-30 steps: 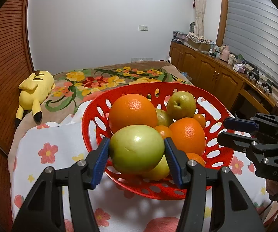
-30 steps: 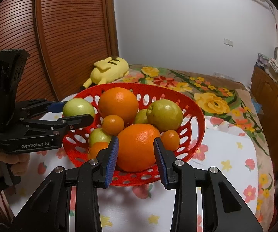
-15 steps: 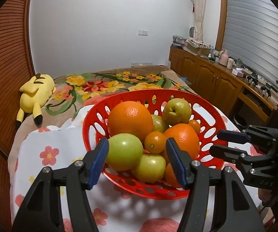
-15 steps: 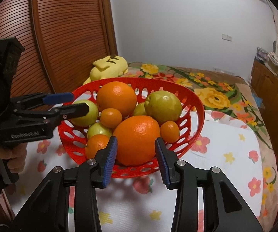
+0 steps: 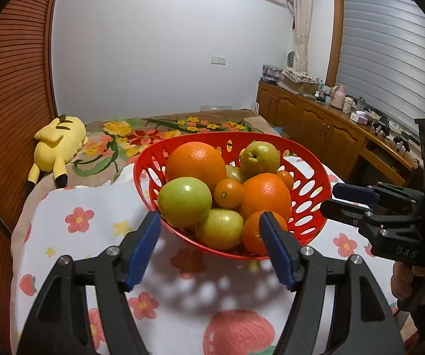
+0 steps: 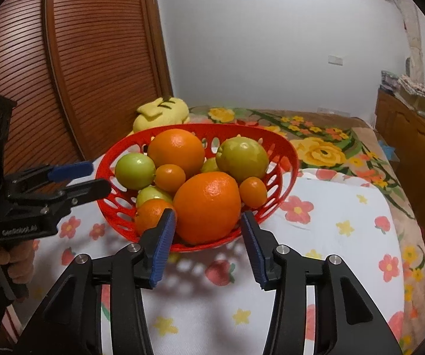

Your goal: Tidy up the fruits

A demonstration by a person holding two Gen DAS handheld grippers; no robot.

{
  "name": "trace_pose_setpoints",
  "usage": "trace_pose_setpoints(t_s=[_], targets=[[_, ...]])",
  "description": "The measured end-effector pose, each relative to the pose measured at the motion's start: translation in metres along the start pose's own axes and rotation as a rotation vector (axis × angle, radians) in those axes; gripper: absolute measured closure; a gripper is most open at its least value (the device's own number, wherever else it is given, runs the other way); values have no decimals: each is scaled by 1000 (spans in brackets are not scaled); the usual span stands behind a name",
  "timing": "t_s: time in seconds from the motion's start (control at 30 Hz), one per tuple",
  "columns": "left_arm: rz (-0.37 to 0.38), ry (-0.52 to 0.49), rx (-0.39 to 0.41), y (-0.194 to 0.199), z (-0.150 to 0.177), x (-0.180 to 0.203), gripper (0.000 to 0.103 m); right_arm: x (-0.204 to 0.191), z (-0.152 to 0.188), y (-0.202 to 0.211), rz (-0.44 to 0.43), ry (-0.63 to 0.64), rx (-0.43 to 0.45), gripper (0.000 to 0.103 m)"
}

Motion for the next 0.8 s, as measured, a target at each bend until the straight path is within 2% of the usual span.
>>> trace_pose_setpoints(t_s=[0.17,0.23,0.27,0.37,0.5,0.57,0.67,0.8], targets=[[-20,5,25,8,4,-2,26,-4,4,7,22,4,22,50],[-28,6,41,12,5,-2,15,-6,5,11,34,11,34,48],[-32,8,54,15,5,-2,11,-7,6,12,42,13,43,45],[-49,10,69,21,4,-2,7,-8,8,18,53,11,63,37],[-72,7,88,30,7,-2,6,-8,9,24,65,2,84,29],[-96,3,88,34,8,0,6,-9,10,27,66,-1,90,21],[-132,8,89,38,10,1,6,-11,12,31,66,-4,107,17],[-123,-8,100,44,15,6,6,-12,14,34,76,-6,105,15]])
Point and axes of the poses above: each gripper's, at about its wrist camera, not at the fingertips, and y roughly against the way its jaws point, x to its right, z to its underside, the point moved 2 cm from there along -y, roughly the way its jaws point, and after that the axes turned 4 degrees about z, right-handed, at the moved point
